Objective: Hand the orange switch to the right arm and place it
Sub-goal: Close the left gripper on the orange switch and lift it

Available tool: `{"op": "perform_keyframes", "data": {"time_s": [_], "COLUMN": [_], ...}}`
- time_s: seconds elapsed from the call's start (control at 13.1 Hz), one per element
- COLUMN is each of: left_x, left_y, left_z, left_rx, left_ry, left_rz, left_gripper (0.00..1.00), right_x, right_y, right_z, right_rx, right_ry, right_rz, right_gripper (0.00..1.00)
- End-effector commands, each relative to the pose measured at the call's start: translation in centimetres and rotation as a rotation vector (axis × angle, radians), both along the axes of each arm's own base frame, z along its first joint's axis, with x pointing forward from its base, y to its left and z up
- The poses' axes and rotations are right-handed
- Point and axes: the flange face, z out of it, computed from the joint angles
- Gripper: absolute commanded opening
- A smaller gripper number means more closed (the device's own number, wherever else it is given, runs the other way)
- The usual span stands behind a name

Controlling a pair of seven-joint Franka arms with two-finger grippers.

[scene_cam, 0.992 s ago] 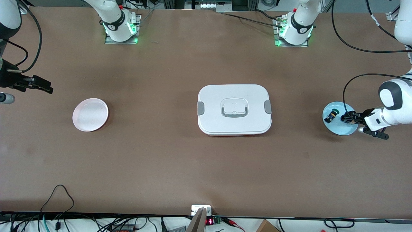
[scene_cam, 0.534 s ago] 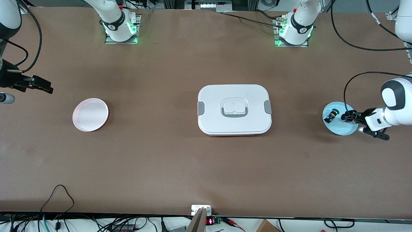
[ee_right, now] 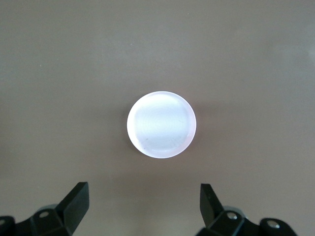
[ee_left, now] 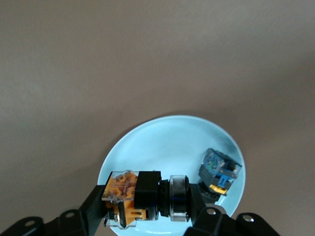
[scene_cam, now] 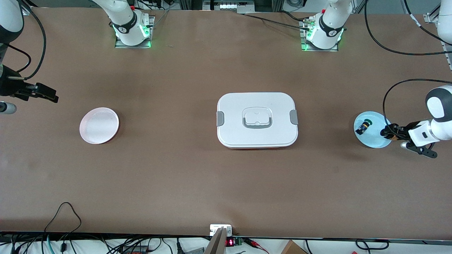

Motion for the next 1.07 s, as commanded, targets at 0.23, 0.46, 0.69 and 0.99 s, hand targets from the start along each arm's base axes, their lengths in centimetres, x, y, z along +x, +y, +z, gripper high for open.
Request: {"op": "perform_keyframes", "data": {"time_s": [0.23, 0.46, 0.69, 0.99], "left_x": [3.0, 3.9, 4.3, 4.9], "left_y": [-3.9, -7.9, -12.6, -20.6], "left_z": [5.2, 8.3, 9.9, 11.1], "left_rx": [-0.063, -0.121, -0.225, -0.430], "left_ry": [-0.040, -0.027, -0.012, -0.061], "left_rz": [-0.248, -0.318, -0.368, -0.418], "left_gripper": [0.00, 0.00, 0.00, 0.00], "right_x": [0.1, 0.1, 0.3, 0.0], "right_y": [-0.1, -0.1, 0.3, -0.5], "right_z": [0.4, 0.4, -0.2, 1.2], "right_rx": [-0.003, -0.003, -0.009, -0.004], "right_ry": [-0.008, -0.008, 0.011, -0.014], "right_rz": [-0.019, -0.019, -0.003, -0.020], "right_gripper": [1.00, 1.00, 1.00, 1.00]}}
